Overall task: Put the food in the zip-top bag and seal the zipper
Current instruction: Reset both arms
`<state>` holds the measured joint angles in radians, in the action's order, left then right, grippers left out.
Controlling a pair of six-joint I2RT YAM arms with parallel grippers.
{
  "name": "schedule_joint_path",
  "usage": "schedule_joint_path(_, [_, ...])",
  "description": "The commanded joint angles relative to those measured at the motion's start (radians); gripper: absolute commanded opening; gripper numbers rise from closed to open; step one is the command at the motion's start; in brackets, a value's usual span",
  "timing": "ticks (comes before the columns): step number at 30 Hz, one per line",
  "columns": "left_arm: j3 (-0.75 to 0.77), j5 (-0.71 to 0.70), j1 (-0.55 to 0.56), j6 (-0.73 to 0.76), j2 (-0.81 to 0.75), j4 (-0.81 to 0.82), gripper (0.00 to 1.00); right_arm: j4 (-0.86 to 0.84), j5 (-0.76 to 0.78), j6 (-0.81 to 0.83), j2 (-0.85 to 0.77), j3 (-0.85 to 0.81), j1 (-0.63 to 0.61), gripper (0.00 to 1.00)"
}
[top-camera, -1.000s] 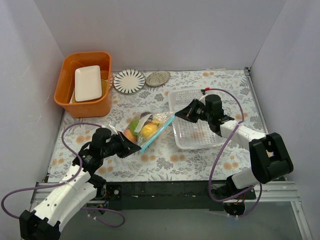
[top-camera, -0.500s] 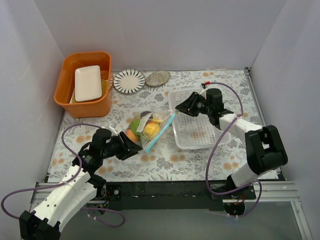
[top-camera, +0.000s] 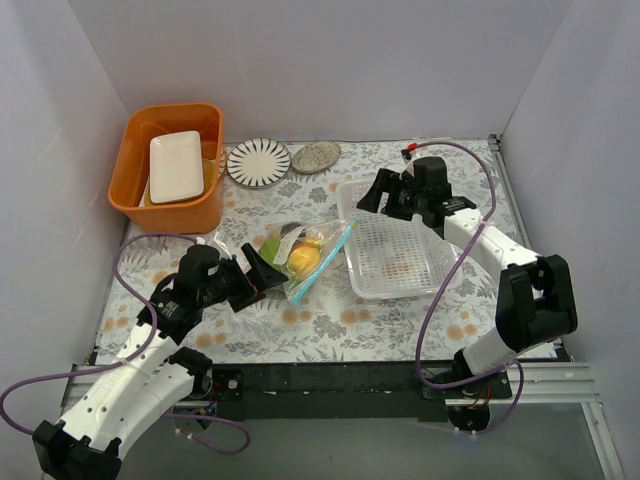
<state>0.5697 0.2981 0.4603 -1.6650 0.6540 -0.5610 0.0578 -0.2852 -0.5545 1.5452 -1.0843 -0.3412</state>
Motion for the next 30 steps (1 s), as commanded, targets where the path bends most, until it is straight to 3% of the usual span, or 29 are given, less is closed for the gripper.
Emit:
schedule_joint_path(1, [0.166, -0.135, -0.003, 0.184, 0.097, -0.102, 0.96, 0.251, 0.159, 0.234, -0.045, -0.120, 0.001, 0.88])
schedule_joint_path(8, [0.329, -0.241, -0.003, 0.399, 0.249, -0.122, 0.98, 0.436, 0.404, 0.459, -0.083, -0.190, 0.004, 0.93])
schedule_joint_path(9, [0.357, -0.336, -0.003, 0.415, 0.284, -0.137, 0.98, 0.447, 0.428, 0.481, -0.098, -0.189, 0.004, 0.93])
schedule_joint_path(12, [0.501, -0.427, -0.020, 0.467, 0.432, -0.192, 0.98, 0.476, 0.562, 0.530, -0.129, -0.175, 0.004, 0.97])
schedule_joint_path(16, [0.625, -0.319, -0.158, 0.539, 0.553, -0.160, 0.98, 0.452, 0.646, 0.551, -0.181, -0.114, 0.014, 0.98])
schedule_joint_path(20, [0.691, -0.251, -0.218, 0.577, 0.634, -0.129, 0.98, 0.412, 0.666, 0.542, -0.234, -0.057, 0.030, 0.98])
schedule_joint_path(25, [0.619, -0.237, -0.219, 0.567, 0.645, -0.085, 0.98, 0.372, 0.696, 0.489, -0.284, 0.023, 0.094, 0.98])
schedule_joint_path(30, [0.495, -0.218, -0.219, 0.530, 0.543, -0.002, 0.98, 0.366, 0.565, 0.394, -0.310, 0.069, 0.260, 0.98])
